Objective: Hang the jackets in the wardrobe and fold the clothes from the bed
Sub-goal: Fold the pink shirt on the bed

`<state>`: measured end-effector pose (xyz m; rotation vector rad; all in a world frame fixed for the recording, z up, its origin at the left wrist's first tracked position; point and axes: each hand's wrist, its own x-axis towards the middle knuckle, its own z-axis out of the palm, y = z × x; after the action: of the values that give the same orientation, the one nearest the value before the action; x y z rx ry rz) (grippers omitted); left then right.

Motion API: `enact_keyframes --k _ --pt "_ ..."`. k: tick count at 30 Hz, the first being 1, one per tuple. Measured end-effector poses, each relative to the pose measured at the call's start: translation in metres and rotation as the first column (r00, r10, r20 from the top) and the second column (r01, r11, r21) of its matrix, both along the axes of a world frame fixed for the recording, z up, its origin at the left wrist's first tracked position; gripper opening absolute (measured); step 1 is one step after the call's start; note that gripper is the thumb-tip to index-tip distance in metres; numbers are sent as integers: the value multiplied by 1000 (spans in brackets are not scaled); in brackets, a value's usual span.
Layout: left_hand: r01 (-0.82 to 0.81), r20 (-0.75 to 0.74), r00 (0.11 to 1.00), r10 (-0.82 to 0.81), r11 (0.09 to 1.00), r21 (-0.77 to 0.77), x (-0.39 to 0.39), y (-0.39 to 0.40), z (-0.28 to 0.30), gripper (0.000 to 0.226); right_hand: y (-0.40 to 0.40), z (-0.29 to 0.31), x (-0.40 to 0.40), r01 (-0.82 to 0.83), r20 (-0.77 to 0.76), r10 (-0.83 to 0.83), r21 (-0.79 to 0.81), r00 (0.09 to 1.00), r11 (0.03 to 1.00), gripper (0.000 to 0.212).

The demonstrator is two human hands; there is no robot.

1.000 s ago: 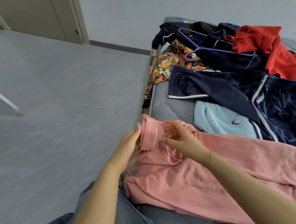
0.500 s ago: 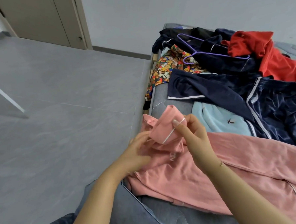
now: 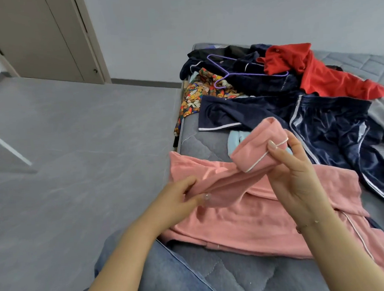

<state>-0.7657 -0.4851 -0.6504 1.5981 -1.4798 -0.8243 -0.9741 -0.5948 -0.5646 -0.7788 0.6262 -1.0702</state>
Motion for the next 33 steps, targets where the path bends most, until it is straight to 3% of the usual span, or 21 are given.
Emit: enact_keyframes --k 3,7,12,17,20,23,26,27,28,30,33 --pt "27 8 1000 -27 1000 -1 -12 -1 9 21 1 -5 -17 31 -20 -30 32 999 999 66" --pt "47 25 998 -50 996 82 -23 -4 9 26 2 -18 -41 24 -59 -19 84 998 996 53" --pt "67 75 993 -86 972 225 -9 -5 7 23 -2 -37 -76 -6 -228 31 108 973 994 34" --pt "109 212 930 -300 776 621 12 0 -8 52 -9 -54 -95 198 -305 -161 95 939 976 14" --pt "128 170 921 -351 683 719 22 0 -5 67 -15 -61 -106 314 -256 -287 73 923 947 12" --pt "169 119 930 -348 693 701 26 -10 13 62 -19 -68 -115 398 -246 -367 87 897 913 12" --pt "251 -18 952 -305 749 614 26 -32 32 27 -25 -77 -125 483 -301 -446 58 843 874 10" --pt "266 -56 955 -290 763 589 27 -41 34 45 -28 -79 -130 520 -321 -489 10 811 854 12" --pt "249 -52 962 -269 775 581 25 -51 37 57 -31 -80 -136 556 -324 -541 -51 776 829 14" --pt "237 -12 962 -273 814 530 19 -73 33 55 -39 -80 -151 610 -283 -622 -141 730 780 17" --pt "92 167 970 -175 904 418 11 -105 4 22 -54 -92 -171 677 -343 -674 -132 654 724 16"
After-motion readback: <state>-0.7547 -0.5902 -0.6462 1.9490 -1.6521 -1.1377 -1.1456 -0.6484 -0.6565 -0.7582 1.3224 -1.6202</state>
